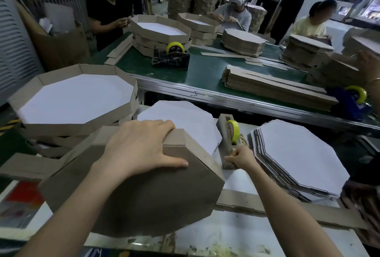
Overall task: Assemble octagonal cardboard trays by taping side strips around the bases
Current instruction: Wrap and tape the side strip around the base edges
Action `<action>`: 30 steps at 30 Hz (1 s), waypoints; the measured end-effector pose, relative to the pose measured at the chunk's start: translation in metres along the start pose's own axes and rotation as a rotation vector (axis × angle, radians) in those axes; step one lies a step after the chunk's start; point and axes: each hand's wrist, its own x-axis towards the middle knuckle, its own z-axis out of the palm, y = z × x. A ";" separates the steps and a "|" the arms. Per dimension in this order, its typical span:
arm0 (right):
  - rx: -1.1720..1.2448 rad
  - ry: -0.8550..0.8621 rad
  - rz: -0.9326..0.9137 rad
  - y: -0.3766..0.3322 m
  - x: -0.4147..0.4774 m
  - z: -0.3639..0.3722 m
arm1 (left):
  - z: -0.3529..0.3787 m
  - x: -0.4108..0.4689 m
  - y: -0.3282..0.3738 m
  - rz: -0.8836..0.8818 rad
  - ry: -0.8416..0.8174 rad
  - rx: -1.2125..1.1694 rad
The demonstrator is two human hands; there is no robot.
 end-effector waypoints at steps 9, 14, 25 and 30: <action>0.016 0.027 -0.014 0.003 0.005 0.018 | 0.000 0.002 0.000 0.008 0.004 0.016; -0.040 0.069 -0.073 0.000 0.017 0.013 | 0.001 0.006 -0.001 0.007 0.000 0.006; -0.055 0.339 0.037 0.000 0.052 0.000 | 0.005 0.013 -0.005 0.003 -0.010 -0.011; -0.223 0.105 0.326 0.013 0.069 -0.006 | 0.006 0.017 -0.005 0.001 -0.016 -0.007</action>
